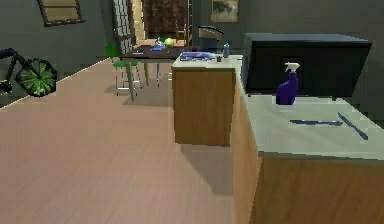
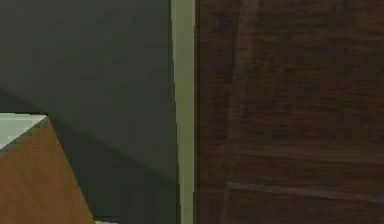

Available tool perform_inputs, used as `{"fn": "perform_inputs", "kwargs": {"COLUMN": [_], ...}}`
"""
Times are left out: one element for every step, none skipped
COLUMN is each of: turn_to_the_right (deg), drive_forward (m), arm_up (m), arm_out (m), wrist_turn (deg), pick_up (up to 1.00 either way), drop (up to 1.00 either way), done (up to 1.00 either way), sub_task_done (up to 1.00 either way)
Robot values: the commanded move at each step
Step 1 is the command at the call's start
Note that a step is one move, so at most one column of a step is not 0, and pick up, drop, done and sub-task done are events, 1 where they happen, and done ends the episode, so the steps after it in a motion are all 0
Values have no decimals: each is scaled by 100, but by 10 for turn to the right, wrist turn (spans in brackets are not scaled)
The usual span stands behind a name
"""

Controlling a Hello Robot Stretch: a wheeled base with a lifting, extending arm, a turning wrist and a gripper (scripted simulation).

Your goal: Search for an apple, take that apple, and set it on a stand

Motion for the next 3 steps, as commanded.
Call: {"fn": "perform_inputs", "kwargs": {"turn_to_the_right": [90,0,-390], "drive_forward": [0,20,0], "arm_up": [0,0,0], "arm_out": [0,0,0], "wrist_turn": [0,0,0], "pick_up": [0,0,0], "drop": [0,0,0], "done": [0,0,0], "sub_task_done": [0,0,0]}}
